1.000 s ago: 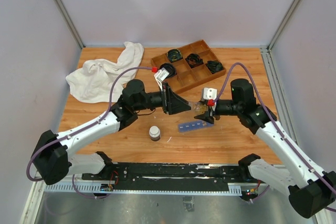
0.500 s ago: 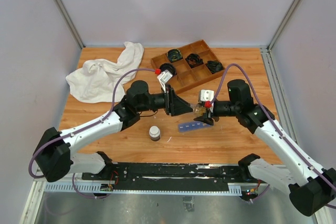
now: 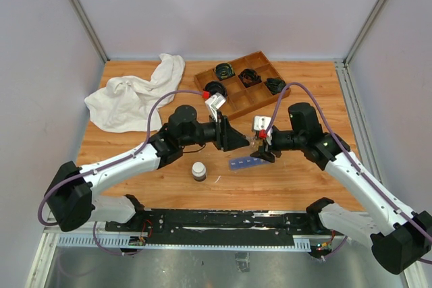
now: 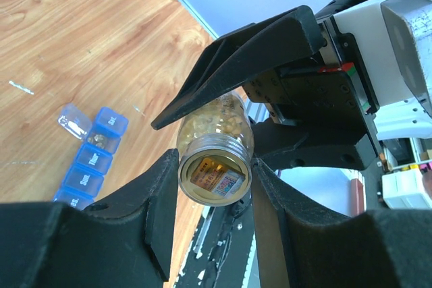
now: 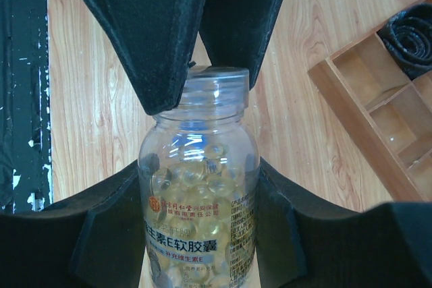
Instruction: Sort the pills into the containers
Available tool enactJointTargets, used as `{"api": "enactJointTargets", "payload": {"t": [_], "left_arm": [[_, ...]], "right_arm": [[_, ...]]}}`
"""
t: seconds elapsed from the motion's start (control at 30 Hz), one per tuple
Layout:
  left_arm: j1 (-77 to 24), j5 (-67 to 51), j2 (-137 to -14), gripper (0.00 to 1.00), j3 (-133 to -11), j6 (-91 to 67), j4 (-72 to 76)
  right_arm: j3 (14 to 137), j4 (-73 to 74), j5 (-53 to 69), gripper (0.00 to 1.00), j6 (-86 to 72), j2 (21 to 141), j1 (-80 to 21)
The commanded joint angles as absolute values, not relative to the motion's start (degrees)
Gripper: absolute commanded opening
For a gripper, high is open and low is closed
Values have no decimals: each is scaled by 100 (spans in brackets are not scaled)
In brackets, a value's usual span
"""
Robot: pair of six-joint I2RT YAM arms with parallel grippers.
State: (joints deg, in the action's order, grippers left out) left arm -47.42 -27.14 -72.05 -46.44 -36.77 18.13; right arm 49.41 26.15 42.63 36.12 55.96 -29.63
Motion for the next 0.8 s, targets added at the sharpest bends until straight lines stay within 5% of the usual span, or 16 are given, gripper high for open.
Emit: {"api": "enactJointTargets", "payload": {"t": [0.0, 0.4, 0.77], "left_arm": [[-5009, -2661, -7359, 34, -4864, -3564, 1574], [-5089, -3532, -7698, 33, -4970, -2968, 1673], [-5088, -3915, -7709, 35, -5371, 229, 412]], "right_arm": [[5248, 2361, 4176, 5, 3586, 5586, -3084], [5244, 2206, 5166, 5, 3037, 5444, -2813], [5188, 2100, 5567, 5, 2918, 5335, -2663]]}}
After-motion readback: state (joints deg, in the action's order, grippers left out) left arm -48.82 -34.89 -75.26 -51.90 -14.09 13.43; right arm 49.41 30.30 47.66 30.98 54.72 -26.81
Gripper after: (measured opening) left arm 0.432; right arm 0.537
